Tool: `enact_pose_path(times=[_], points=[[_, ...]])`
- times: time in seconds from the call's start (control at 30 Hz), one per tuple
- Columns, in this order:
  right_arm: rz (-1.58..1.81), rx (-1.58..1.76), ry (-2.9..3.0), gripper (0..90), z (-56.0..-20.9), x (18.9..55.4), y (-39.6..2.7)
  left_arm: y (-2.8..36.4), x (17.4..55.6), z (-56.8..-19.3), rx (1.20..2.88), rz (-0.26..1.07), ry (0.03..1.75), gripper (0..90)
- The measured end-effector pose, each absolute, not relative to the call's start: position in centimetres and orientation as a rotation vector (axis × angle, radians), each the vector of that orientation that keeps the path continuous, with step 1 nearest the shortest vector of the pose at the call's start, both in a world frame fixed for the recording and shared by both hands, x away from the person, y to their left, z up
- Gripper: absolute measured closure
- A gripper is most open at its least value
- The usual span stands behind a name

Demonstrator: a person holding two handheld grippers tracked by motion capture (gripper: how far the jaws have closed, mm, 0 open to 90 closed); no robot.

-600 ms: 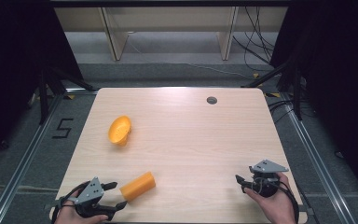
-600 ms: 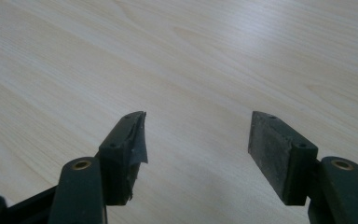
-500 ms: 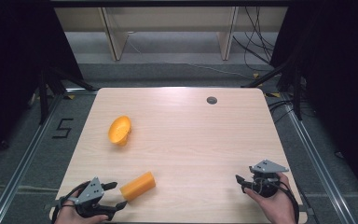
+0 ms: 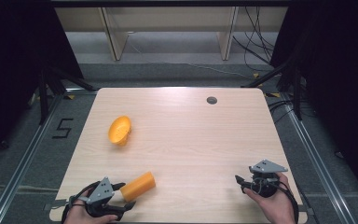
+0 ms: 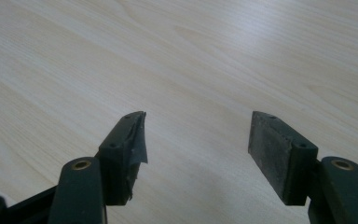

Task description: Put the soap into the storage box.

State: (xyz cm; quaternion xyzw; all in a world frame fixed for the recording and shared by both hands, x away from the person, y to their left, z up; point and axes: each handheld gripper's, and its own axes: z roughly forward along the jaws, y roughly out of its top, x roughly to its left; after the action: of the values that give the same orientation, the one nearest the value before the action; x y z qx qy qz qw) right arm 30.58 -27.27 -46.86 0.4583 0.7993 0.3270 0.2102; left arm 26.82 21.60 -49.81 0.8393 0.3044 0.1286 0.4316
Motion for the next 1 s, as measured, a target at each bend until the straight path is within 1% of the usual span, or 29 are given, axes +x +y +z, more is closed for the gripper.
enact_pose_path(times=[0.13,0.17,0.3,0.33,0.37,0.4,0.47,0.5,0.53,0.63,0.67,0.7,0.73,0.77,0.8,0.83,0.87,1.0], points=[[0.916,1.281,2.223,37.3,-46.9,30.6,-27.2,21.1,27.3,-49.9,2.088,0.337,0.773,27.1],[0.915,1.282,2.226,37.3,-46.9,30.6,-27.2,21.0,27.4,-49.8,2.086,0.308,0.78,27.7],[0.916,1.245,2.249,37.3,-47.0,30.7,-27.3,20.6,28.1,-50.0,2.089,0.32,0.78,30.8],[0.916,1.245,2.249,37.3,-47.0,30.7,-27.3,20.4,28.3,-50.1,2.093,0.325,0.779,30.8],[0.918,1.27,2.246,37.3,-46.9,30.7,-27.2,20.5,28.6,-50.1,2.132,0.332,0.763,31.7],[0.919,1.27,2.244,37.3,-46.9,30.6,-27.2,20.2,28.6,-50.2,2.11,0.322,0.775,32.8],[0.922,1.252,2.243,37.3,-47.0,30.7,-27.3,20.2,28.9,-50.2,2.142,0.323,0.761,35.6],[0.929,1.248,2.244,37.3,-47.1,30.8,-27.2,19.9,29.0,-50.3,2.118,0.315,0.775,39.9],[0.913,1.25,2.248,37.3,-47.0,30.7,-27.3,20.0,29.1,-50.2,2.148,0.322,0.76,41.7],[0.908,1.262,2.237,37.3,-47.0,30.7,-27.2,19.9,29.3,-50.4,2.149,0.32,0.76,49.0],[0.908,1.262,2.237,37.3,-47.0,30.7,-27.2,19.9,29.3,-50.4,2.149,0.32,0.76,50.9],[0.909,1.26,2.238,37.3,-47.0,30.7,-27.2,19.8,29.2,-50.4,2.145,0.305,0.75,50.9],[0.911,1.261,2.239,37.3,-47.0,30.7,-27.2,19.8,29.4,-50.4,2.163,0.336,0.722,55.6],[0.911,1.261,2.239,37.3,-47.0,30.7,-27.2,19.8,29.4,-50.4,2.163,0.336,0.722,57.3],[0.895,1.225,2.251,37.3,-47.0,30.7,-27.4,19.9,29.5,-50.4,2.172,0.332,0.716,58.3],[0.895,1.225,2.251,37.3,-47.0,30.7,-27.4,19.8,29.3,-50.4,2.154,0.32,0.746,58.3],[0.896,1.226,2.253,37.3,-47.0,30.7,-27.4,19.8,29.2,-50.4,2.174,0.341,0.738,60.0],[0.898,1.226,2.253,37.3,-47.0,30.7,-27.3,19.6,29.0,-50.5,2.158,0.355,0.734,60.5]])
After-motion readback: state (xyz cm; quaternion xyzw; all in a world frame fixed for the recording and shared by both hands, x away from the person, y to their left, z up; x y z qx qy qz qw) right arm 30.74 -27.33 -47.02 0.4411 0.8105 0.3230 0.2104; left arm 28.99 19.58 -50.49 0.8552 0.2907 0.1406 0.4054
